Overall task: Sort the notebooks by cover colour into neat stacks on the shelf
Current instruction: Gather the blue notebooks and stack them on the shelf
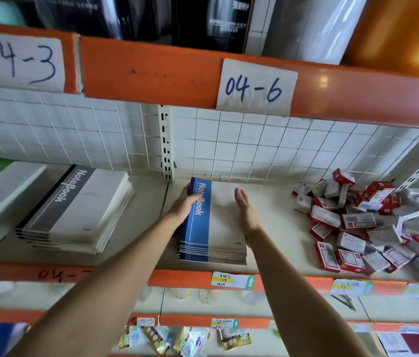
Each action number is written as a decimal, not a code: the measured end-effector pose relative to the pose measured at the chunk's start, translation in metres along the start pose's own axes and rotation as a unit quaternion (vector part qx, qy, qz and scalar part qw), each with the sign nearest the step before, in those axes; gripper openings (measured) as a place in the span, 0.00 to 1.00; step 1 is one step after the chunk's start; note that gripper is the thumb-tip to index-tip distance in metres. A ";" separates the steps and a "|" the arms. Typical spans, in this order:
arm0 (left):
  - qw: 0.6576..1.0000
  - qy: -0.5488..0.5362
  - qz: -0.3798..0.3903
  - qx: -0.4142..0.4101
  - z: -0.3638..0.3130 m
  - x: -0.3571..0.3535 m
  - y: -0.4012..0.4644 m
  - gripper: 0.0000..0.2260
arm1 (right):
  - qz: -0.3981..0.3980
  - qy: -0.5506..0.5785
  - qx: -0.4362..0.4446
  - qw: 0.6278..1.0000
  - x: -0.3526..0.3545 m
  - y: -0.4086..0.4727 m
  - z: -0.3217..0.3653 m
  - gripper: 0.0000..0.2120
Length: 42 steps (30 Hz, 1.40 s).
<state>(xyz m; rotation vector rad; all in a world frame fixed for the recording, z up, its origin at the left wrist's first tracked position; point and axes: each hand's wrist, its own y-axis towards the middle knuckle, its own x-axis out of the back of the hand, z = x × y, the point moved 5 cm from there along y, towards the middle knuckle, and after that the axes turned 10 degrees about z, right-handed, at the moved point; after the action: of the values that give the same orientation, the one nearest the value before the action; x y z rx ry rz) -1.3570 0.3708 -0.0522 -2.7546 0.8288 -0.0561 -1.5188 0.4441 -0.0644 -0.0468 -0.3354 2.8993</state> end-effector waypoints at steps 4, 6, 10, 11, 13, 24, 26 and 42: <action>1.000 0.008 -0.018 0.014 -0.009 -0.001 -0.008 0.16 | -0.030 0.021 0.000 0.999 0.001 -0.013 0.012 0.26; 0.999 0.013 -0.023 0.024 -0.012 -0.003 -0.012 0.15 | -0.030 -0.010 -0.021 0.999 0.000 -0.017 0.015 0.27; 0.990 0.130 -0.005 0.049 -0.028 0.000 -0.034 0.25 | -0.003 -0.103 -0.065 0.993 -0.004 -0.031 0.029 0.34; 0.985 0.168 0.005 0.048 -0.030 0.002 -0.039 0.30 | 0.007 -0.124 -0.071 0.990 -0.005 -0.035 0.032 0.35; 0.977 0.208 0.040 0.034 -0.032 0.004 -0.047 0.37 | 0.021 -0.169 -0.086 0.982 -0.008 -0.047 0.039 0.38; 0.772 0.560 0.246 0.173 -0.021 -0.009 -0.097 0.61 | 0.179 -0.506 -0.203 0.819 -0.027 -0.096 0.046 0.60; 0.752 0.615 0.211 0.113 -0.015 -0.012 -0.093 0.60 | 0.175 -0.524 -0.206 0.808 -0.029 -0.097 0.040 0.64; 0.780 0.606 0.152 0.043 -0.013 -0.021 -0.097 0.57 | 0.155 -0.612 -0.140 0.763 -0.038 -0.088 0.032 0.69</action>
<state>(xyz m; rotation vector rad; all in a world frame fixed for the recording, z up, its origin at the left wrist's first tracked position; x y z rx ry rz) -1.3238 0.4575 -0.0134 -2.1710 1.4264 -1.8599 -1.4647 0.5121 -0.0128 1.9301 -1.0051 2.6413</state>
